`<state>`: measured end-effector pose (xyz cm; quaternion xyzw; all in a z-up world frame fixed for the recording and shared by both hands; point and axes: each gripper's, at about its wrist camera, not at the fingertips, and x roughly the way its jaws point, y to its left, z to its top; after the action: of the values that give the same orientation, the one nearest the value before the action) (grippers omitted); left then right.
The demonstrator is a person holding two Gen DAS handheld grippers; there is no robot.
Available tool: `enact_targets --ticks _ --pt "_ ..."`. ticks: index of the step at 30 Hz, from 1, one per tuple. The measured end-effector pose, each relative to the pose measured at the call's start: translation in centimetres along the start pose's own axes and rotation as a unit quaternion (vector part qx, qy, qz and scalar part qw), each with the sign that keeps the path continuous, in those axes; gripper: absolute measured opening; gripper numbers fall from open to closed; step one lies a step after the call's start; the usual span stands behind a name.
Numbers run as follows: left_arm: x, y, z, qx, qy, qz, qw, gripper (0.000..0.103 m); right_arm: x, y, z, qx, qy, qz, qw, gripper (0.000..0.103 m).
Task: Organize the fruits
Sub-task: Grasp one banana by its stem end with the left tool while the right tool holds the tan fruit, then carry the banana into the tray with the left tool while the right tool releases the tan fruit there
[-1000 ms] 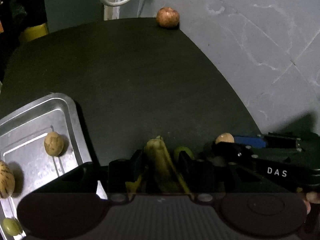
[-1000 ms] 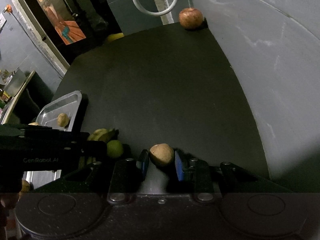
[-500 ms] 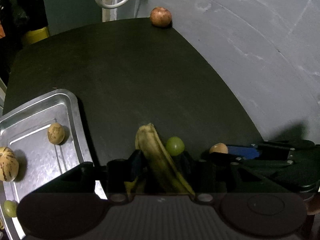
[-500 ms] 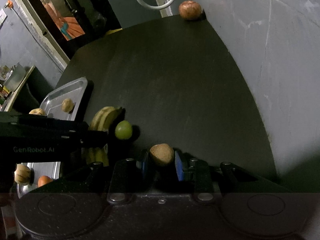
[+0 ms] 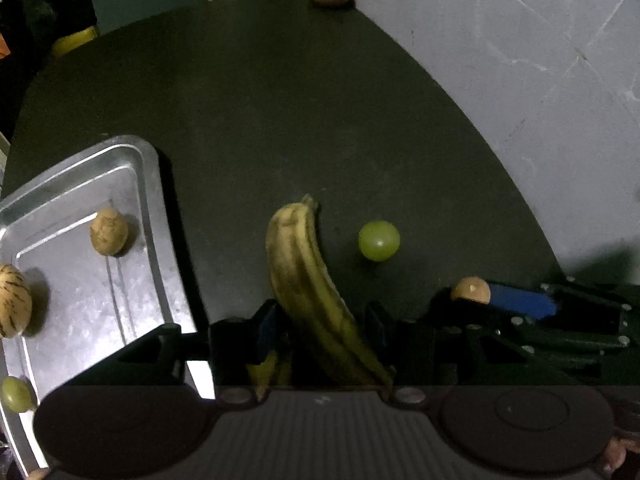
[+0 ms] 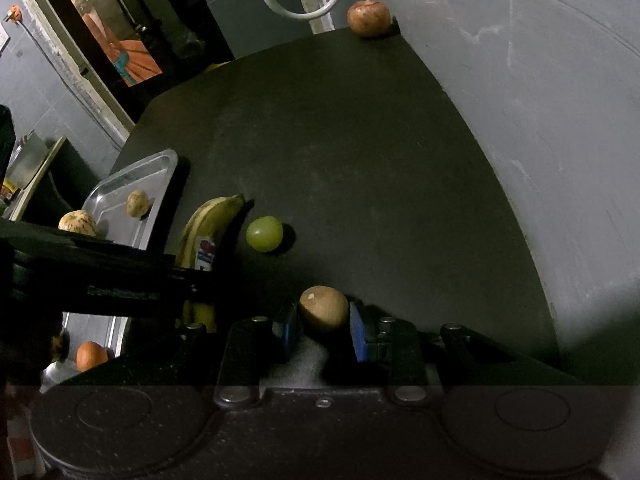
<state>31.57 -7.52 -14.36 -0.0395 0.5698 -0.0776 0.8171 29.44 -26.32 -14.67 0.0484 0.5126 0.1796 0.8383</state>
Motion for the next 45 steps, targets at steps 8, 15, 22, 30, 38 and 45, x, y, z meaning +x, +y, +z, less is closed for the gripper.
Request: enact_targets --ticks 8,15,22,30,38,45 --pt "0.1 -0.1 0.3 -0.013 0.0 0.007 0.9999 0.044 -0.7 0.2 -0.6 0.005 -0.006 -0.004 1.0 0.03" --pt "-0.6 0.9 0.3 -0.066 0.009 -0.039 0.997 0.036 -1.6 0.6 -0.9 0.007 -0.015 -0.006 1.0 0.03" --pt "-1.6 2.6 0.3 -0.118 0.016 -0.107 0.9871 0.036 -2.6 1.4 -1.0 0.006 -0.022 -0.009 1.0 0.03" --pt "-3.7 4.8 -1.0 -0.164 0.005 -0.158 0.9737 0.035 -3.4 2.9 -0.8 -0.008 -0.029 -0.008 1.0 0.03" --pt "-6.8 7.7 -2.7 -0.198 -0.021 -0.182 0.9629 0.035 -3.3 6.1 0.1 -0.041 -0.033 0.011 0.999 0.03" --pt "-9.9 11.9 -5.3 -0.235 -0.051 -0.168 0.956 0.035 -2.1 10.3 0.8 -0.086 -0.026 0.047 0.995 0.03"
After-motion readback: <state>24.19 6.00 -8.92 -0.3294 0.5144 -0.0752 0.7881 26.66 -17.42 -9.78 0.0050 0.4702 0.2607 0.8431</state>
